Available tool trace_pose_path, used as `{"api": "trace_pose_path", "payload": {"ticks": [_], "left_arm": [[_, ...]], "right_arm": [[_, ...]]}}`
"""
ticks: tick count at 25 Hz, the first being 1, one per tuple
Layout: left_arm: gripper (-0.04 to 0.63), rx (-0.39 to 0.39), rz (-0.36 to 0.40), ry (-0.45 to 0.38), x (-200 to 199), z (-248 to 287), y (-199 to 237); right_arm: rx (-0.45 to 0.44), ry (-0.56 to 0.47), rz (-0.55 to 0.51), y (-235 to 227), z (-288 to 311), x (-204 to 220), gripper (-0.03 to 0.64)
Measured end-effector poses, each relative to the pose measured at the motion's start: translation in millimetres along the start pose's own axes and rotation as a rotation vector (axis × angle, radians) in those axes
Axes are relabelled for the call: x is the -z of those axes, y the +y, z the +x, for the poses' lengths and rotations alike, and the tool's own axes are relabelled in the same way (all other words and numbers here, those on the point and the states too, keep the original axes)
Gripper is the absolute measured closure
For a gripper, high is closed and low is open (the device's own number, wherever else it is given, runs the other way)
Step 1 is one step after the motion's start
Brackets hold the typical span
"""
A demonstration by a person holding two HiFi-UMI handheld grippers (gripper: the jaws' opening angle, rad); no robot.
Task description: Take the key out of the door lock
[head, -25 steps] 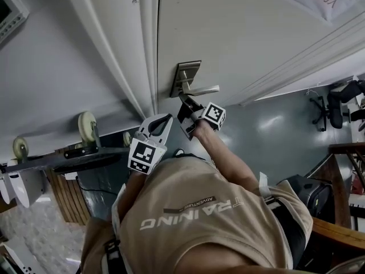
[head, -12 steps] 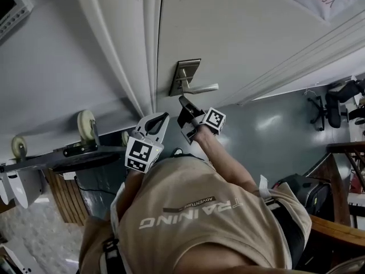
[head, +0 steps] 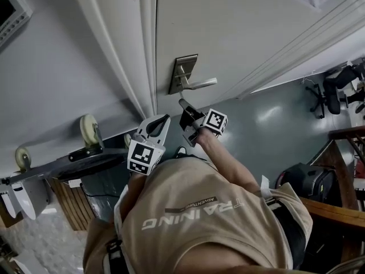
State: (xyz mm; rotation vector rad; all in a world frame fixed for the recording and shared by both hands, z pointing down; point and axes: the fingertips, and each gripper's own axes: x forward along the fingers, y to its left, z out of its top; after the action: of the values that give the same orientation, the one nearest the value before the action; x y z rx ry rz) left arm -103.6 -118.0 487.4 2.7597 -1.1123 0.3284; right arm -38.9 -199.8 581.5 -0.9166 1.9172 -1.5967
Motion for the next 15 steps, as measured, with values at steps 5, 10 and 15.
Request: {"api": "trace_pose_path", "payload": {"ticks": [5, 10, 15], "left_arm": [[0.586, 0.016, -0.005, -0.017, 3.1, -9.6, 1.3], [0.586, 0.041, -0.030, -0.025, 9.1, -15.0, 7.6], [0.586, 0.092, -0.069, -0.032, 16.3, -9.7, 9.9]], "right_arm": [[0.027, 0.001, -0.107, 12.4, -8.0, 4.8, 0.600], [0.042, 0.011, -0.209, 25.3, -24.3, 10.1, 0.600], [0.091, 0.000, -0.336, 34.4, -45.5, 15.0, 0.600]]}}
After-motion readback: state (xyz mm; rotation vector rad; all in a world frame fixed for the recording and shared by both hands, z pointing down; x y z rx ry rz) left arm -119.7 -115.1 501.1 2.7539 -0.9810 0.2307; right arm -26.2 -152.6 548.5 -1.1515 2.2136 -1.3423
